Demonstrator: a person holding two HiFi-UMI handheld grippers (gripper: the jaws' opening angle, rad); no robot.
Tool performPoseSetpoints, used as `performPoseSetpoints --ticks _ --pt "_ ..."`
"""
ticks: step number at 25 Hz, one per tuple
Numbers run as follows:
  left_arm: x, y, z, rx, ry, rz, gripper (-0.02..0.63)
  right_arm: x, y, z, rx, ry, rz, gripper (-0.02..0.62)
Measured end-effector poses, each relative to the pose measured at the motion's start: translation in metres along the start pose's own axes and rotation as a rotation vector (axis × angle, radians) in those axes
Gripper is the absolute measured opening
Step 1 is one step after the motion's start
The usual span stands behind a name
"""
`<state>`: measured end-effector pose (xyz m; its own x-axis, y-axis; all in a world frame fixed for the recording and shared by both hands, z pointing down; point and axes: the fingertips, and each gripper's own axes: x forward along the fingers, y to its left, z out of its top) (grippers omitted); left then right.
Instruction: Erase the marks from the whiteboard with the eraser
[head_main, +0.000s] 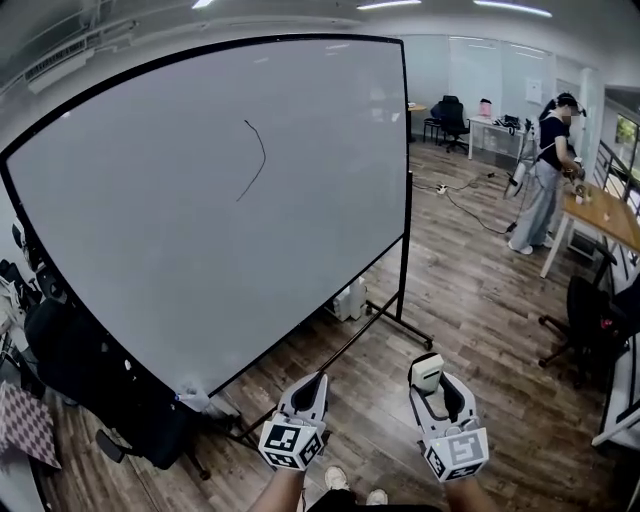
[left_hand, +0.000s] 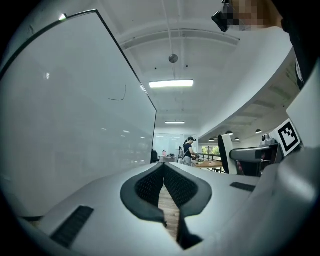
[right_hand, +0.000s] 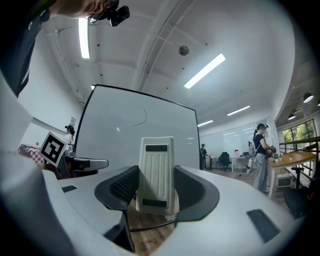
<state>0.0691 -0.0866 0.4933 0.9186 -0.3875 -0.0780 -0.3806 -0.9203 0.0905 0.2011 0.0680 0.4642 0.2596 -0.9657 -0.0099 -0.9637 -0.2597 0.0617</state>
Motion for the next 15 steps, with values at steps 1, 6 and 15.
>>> performPoseSetpoints --ticks 1,6,15 --pt "0.004 0.009 0.000 -0.003 -0.001 0.010 0.018 0.011 0.004 0.000 -0.009 0.000 0.016 0.245" --pt "0.024 0.057 0.003 -0.015 -0.023 0.047 0.018 0.077 0.027 0.003 -0.067 -0.004 0.097 0.247" --pt "0.047 0.157 0.041 0.007 -0.107 0.158 0.018 0.200 0.082 0.037 -0.206 -0.069 0.273 0.245"
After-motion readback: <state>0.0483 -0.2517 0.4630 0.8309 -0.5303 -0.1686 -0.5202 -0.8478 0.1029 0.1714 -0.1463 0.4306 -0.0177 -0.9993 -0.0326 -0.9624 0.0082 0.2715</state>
